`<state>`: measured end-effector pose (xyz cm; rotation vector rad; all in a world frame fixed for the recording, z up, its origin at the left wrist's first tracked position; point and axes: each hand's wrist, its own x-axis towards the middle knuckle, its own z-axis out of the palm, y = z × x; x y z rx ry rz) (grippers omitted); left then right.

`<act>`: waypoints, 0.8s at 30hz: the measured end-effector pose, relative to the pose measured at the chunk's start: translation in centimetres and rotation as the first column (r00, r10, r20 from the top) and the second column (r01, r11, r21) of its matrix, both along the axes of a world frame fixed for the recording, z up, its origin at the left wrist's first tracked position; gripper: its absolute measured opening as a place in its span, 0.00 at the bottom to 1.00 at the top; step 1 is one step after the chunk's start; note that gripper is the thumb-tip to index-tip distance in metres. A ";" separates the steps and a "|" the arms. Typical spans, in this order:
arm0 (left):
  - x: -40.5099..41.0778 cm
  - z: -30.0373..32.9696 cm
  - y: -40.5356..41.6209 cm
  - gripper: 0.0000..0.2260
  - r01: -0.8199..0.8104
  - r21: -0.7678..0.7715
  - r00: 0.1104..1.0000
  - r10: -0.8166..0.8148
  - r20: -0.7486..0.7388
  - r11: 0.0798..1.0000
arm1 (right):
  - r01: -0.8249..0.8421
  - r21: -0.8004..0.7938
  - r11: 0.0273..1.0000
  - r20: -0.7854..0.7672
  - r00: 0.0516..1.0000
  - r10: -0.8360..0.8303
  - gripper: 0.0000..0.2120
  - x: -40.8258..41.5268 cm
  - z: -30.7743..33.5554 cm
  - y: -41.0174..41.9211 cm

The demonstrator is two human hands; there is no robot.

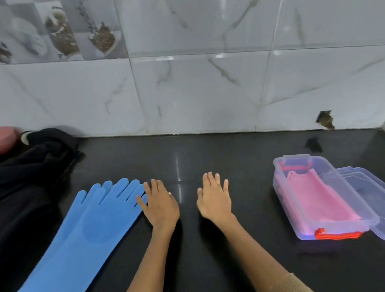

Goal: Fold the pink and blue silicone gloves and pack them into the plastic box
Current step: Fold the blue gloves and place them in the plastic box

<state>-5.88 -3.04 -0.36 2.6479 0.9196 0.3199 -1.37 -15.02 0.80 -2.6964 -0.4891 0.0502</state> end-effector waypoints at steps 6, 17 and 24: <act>-4.1 -1.6 3.7 0.26 -0.155 0.003 0.985 0.155 -0.072 0.988 | -0.166 0.155 0.974 -0.081 0.980 0.180 0.24 -3.5 -1.4 5.6; -4.5 -2.3 4.1 0.20 -0.099 -0.030 0.995 0.098 -0.016 0.995 | -0.189 0.431 0.882 -0.237 0.920 0.313 0.15 -5.7 -3.2 8.0; -2.8 -2.3 0.1 0.19 0.019 -0.029 1.000 -0.019 -0.023 0.999 | 0.027 0.537 0.843 -0.361 0.911 0.201 0.16 -4.1 -2.3 5.5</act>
